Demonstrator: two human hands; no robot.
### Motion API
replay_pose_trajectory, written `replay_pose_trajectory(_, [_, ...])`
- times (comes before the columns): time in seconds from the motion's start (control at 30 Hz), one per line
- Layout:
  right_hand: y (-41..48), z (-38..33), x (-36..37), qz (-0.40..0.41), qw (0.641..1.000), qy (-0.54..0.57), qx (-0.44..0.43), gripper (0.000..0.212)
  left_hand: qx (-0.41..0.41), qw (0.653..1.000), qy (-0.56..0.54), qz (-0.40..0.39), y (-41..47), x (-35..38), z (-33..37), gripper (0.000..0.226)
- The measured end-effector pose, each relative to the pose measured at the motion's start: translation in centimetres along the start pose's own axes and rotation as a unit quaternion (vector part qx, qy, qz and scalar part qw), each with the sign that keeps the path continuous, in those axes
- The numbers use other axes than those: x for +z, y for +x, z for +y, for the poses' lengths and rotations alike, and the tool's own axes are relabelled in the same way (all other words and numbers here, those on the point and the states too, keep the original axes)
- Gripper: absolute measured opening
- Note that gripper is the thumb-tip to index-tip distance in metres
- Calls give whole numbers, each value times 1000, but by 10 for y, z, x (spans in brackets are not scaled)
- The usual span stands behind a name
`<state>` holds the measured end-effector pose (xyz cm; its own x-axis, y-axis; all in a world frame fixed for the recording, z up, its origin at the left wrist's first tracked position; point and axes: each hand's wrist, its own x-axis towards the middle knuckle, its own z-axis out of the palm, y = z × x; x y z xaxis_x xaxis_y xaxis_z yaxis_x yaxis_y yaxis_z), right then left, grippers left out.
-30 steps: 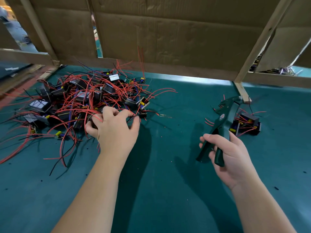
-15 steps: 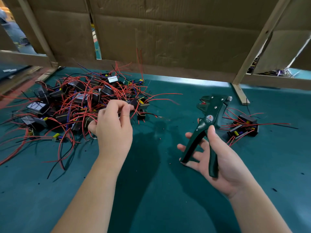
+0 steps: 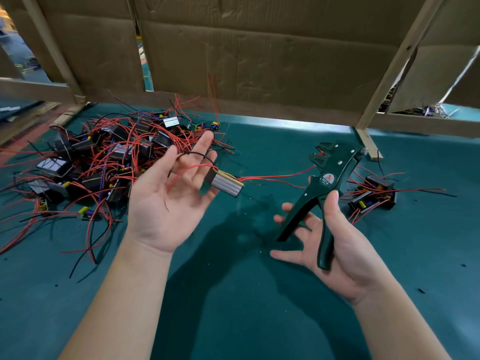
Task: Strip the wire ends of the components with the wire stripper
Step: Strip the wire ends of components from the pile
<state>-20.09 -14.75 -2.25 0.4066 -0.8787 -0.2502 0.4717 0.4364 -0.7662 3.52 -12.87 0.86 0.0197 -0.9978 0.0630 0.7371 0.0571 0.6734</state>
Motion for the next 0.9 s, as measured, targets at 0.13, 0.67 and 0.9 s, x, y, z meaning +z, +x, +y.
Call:
replay_pose_trajectory(0.13, [-1, -1, 3, 4, 1000, 14, -2, 58, -22, 993, -99, -51, 1, -2, -5, 27])
replay_pose_trajectory(0.67, [-5, -4, 9, -9, 1000, 29, 4, 42, 106, 925, 345, 116, 9, 6, -39, 19])
replay_pose_trajectory(0.9, [-9, -6, 4, -93, 995, -44, 7, 54, 126, 912, 389, 43, 6, 8, -46, 30])
